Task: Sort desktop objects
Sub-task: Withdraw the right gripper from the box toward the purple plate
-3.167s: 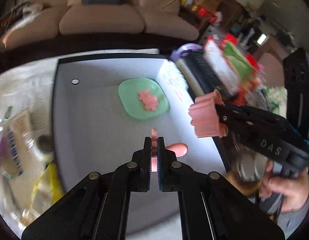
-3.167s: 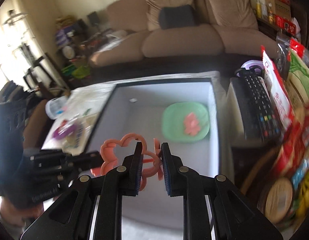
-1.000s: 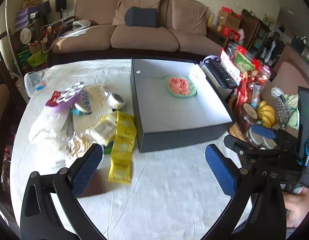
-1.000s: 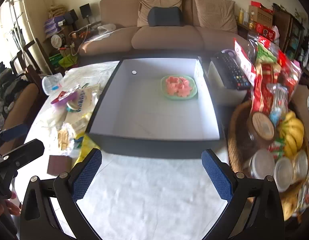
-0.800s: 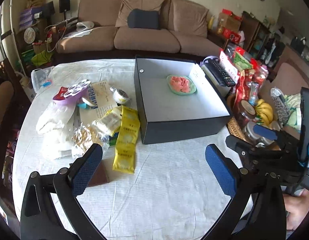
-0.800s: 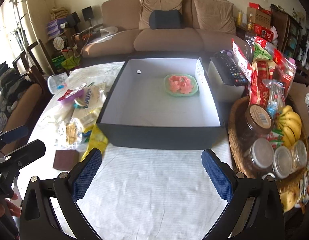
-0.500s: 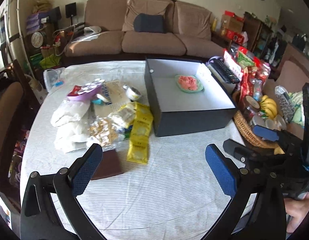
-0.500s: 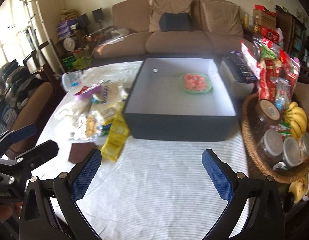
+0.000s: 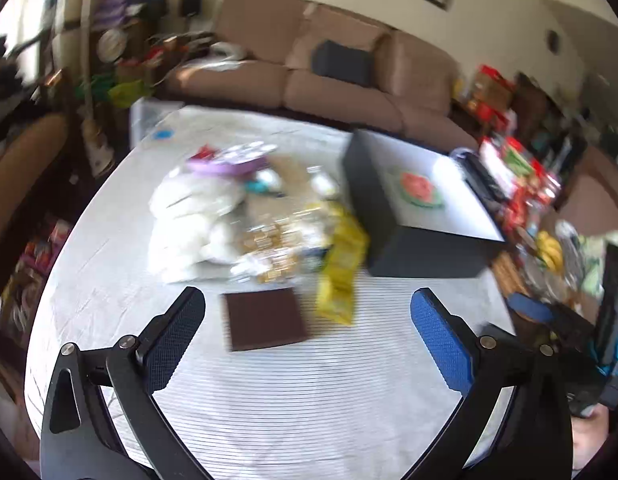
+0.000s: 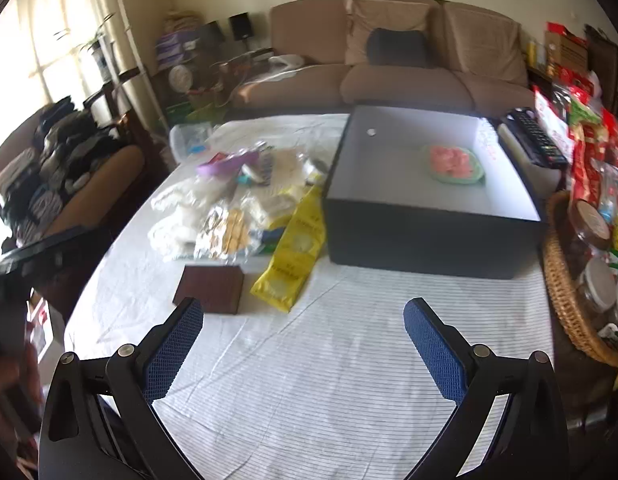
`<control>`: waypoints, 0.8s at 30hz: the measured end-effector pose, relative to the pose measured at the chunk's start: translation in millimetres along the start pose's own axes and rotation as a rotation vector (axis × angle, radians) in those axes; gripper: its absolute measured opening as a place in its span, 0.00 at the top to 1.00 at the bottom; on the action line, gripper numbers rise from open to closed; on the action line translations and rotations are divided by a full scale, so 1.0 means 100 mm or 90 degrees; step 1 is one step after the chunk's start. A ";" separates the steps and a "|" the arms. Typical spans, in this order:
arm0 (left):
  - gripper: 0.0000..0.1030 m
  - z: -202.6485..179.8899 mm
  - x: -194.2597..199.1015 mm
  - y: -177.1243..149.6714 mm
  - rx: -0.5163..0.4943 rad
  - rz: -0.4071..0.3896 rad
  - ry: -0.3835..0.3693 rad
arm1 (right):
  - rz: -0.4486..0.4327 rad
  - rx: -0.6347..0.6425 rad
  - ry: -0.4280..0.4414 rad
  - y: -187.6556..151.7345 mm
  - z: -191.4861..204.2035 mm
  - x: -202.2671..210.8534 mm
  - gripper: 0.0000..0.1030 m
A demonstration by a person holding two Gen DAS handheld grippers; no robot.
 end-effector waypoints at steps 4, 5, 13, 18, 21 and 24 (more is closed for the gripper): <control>0.00 0.62 -0.24 -0.16 0.080 0.028 0.025 | 0.009 0.025 0.016 -0.20 0.10 -0.22 0.00; 0.00 0.75 -0.30 -0.20 0.096 0.035 0.028 | 0.012 0.027 0.022 -0.24 0.12 -0.28 0.00; 0.00 1.35 -0.68 -0.19 0.192 0.035 0.030 | 0.029 0.005 0.089 -0.31 0.28 -0.77 0.00; 0.00 1.52 -0.85 0.11 0.212 -0.001 0.030 | 0.029 0.033 0.113 -0.03 0.49 -0.99 0.00; 0.00 1.58 -0.97 0.24 0.214 -0.008 0.031 | 0.023 0.040 0.126 0.20 0.59 -1.14 0.00; 0.00 1.58 -1.09 0.31 0.197 -0.018 0.038 | 0.011 0.033 0.138 0.57 0.69 -1.39 0.00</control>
Point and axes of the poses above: each gripper's, at about its wrist camera, not at the fingertips, and x roughly against the way its jaws point, z to its left, y to its top, the point moved 4 cm from there along -x, roughly the way its jaws point, and after that the axes turned 3 degrees about -z, right-handed, at the moved point
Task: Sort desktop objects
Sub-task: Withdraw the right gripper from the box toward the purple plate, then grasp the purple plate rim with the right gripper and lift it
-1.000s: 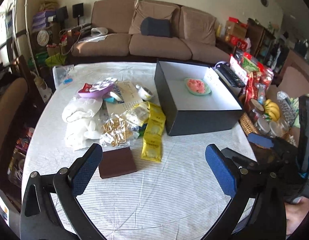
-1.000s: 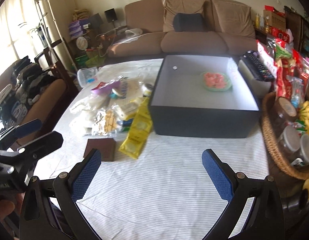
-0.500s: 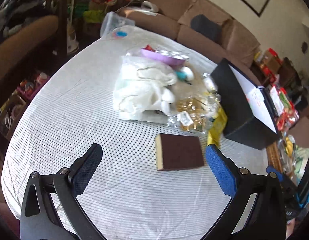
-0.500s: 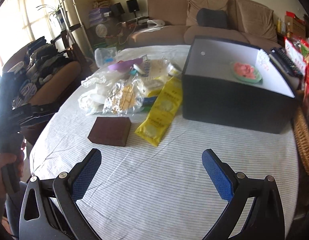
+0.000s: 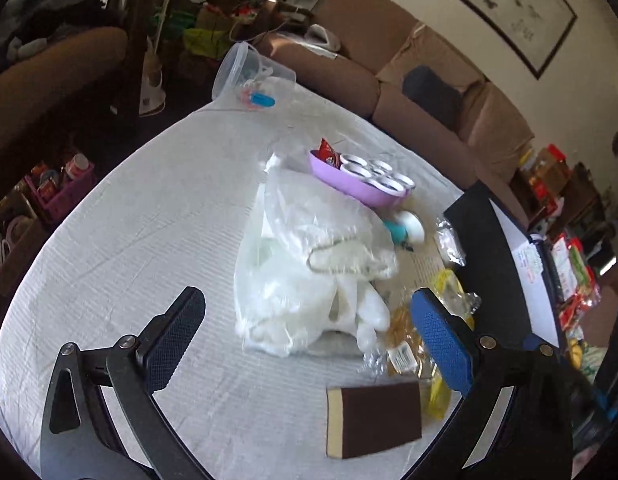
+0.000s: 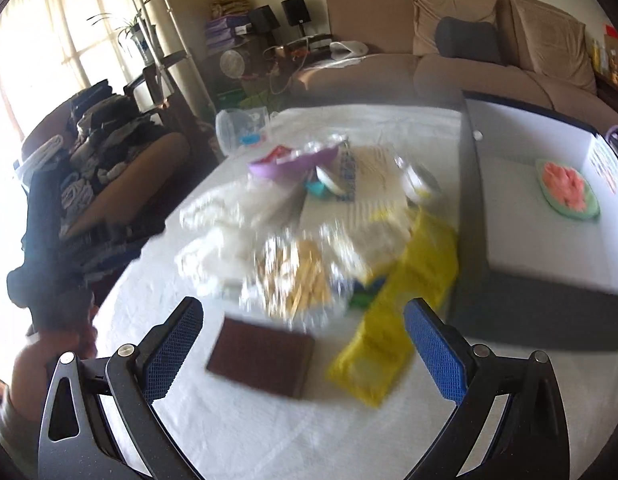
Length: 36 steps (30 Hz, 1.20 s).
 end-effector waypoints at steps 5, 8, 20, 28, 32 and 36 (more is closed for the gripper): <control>0.00 -0.02 -0.26 0.09 -0.001 0.049 -0.022 | 0.005 0.004 0.017 0.68 0.05 -0.53 0.00; 0.00 -0.06 -0.29 0.19 -0.019 0.065 -0.023 | 0.023 -0.032 0.024 1.07 0.00 -0.93 0.00; 0.00 0.01 -0.23 0.34 -0.003 0.069 -0.038 | 0.122 -0.220 0.004 1.36 -0.48 -2.08 0.10; 0.00 0.07 -0.21 0.32 0.015 0.076 -0.045 | 0.192 -0.246 0.025 1.16 -0.50 -2.40 0.33; 0.00 0.05 -0.23 0.32 0.018 0.081 -0.048 | 0.180 -0.290 0.060 1.15 -0.55 -2.36 0.52; 0.00 0.00 -0.25 0.30 0.010 0.086 -0.050 | 0.144 -0.327 0.098 1.18 -0.59 -2.22 0.63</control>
Point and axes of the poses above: each gripper's, at about its wrist camera, not at the fingertips, and x roughly against the way its jaws point, z to its left, y to its top, the point moved 4 cm from there along -x, roughly the way its jaws point, and after that the axes turned 3 degrees about -z, right-handed, at the moved point
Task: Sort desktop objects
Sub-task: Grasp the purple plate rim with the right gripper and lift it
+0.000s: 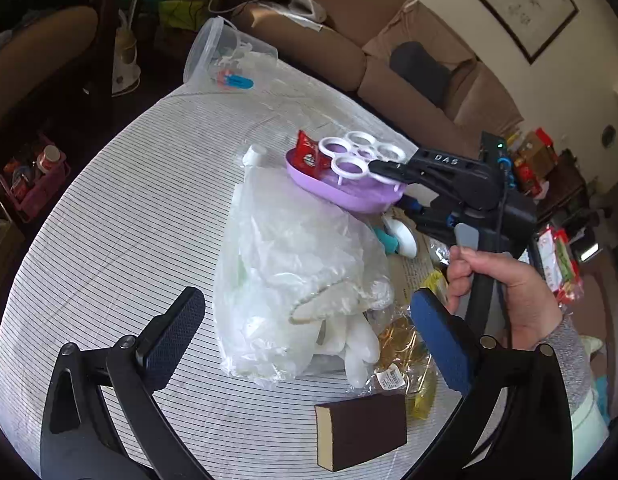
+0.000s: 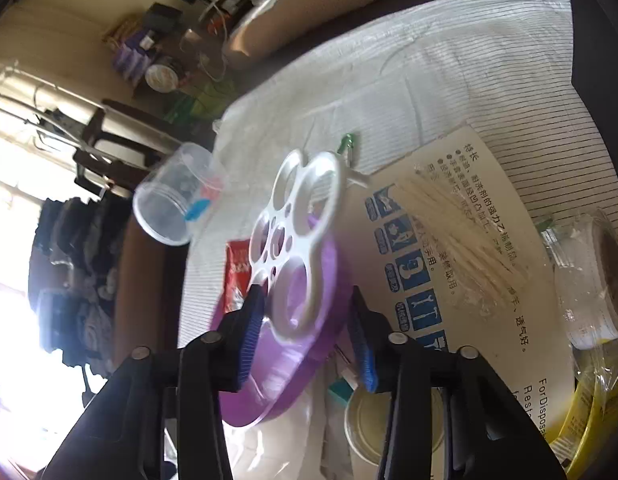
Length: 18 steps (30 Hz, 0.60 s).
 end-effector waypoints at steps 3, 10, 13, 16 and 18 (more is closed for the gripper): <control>0.00 -0.04 -0.01 -0.02 -0.001 0.003 -0.005 | -0.015 0.041 0.003 0.01 0.13 0.15 0.67; 0.00 -0.06 -0.01 -0.04 0.007 0.006 -0.015 | 0.023 0.130 -0.021 -0.16 0.47 0.31 0.63; 0.00 -0.07 -0.02 -0.06 0.008 0.008 -0.011 | 0.047 0.134 -0.040 -0.27 0.45 0.18 0.52; 0.00 -0.09 -0.03 -0.08 0.007 0.013 -0.015 | 0.070 0.093 -0.029 -0.33 0.36 0.03 0.50; 0.00 -0.10 -0.02 -0.07 0.004 0.011 -0.015 | 0.056 0.100 -0.035 -0.34 0.37 0.01 0.53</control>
Point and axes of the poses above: each gripper's, at about its wrist camera, not at the fingertips, and x roughly against the way its jaws point, z to its left, y to its top, the point moved 4 cm from there along -x, roughly the way its jaws point, and after that the axes turned 3 degrees about -z, right-handed, at the moved point
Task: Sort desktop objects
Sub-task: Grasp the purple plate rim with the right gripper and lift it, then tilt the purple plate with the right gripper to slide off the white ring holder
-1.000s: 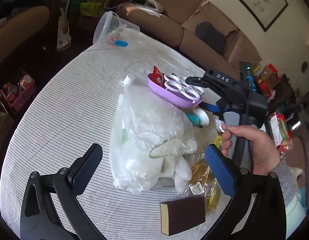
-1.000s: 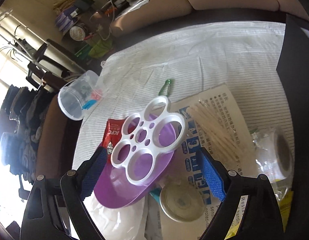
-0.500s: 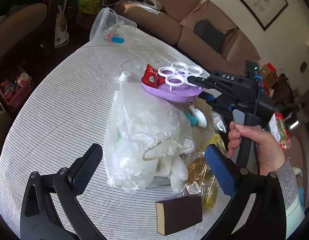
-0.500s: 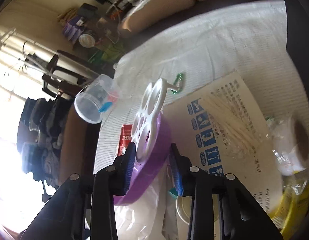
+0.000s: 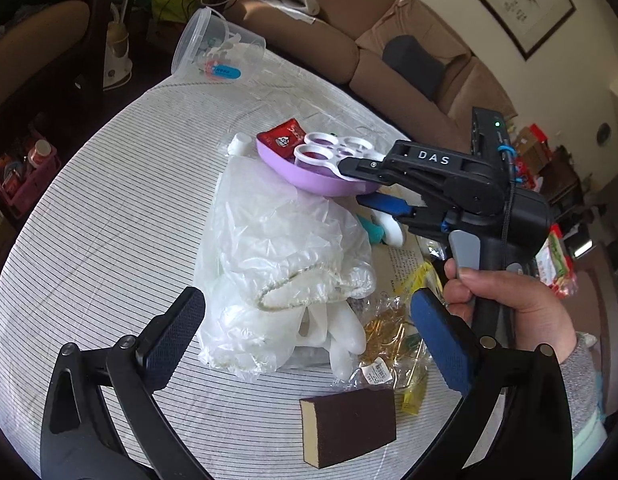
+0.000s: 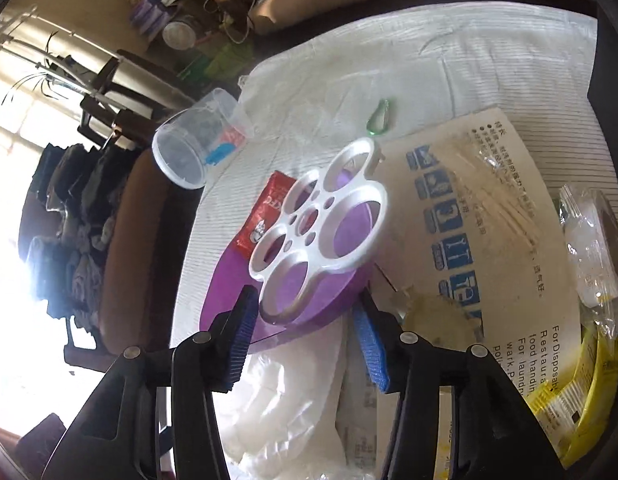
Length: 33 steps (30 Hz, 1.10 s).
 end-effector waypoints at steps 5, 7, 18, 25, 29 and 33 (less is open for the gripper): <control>0.00 0.03 0.02 0.01 0.011 0.000 -0.006 | -0.037 0.065 -0.013 0.05 0.16 0.14 0.69; 0.00 0.04 0.03 0.01 0.016 -0.001 -0.012 | -0.060 0.108 -0.027 0.08 0.26 0.27 0.72; 0.00 -0.09 0.03 -0.03 0.001 0.005 -0.032 | -0.057 0.281 -0.040 -0.20 0.74 0.93 0.76; 0.00 -0.31 -0.14 -0.18 -0.052 0.041 -0.029 | -0.059 0.381 -0.100 -0.54 0.89 1.11 0.76; 0.00 -0.39 -0.18 -0.24 -0.042 0.060 -0.066 | -0.066 0.350 -0.100 -0.52 0.79 1.22 0.76; 0.00 -0.42 -0.17 -0.23 -0.027 0.058 -0.085 | -0.087 0.349 -0.116 -0.46 0.76 1.49 0.76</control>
Point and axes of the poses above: each gripper's, at about its wrist camera, not at the fingertips, and x roughly against the way its jaws point, z to its left, y to its top, the point moved 4 cm from there along -x, roughly the way its jaws point, and after that the axes turned 3 degrees about -z, right-handed, at the moved point
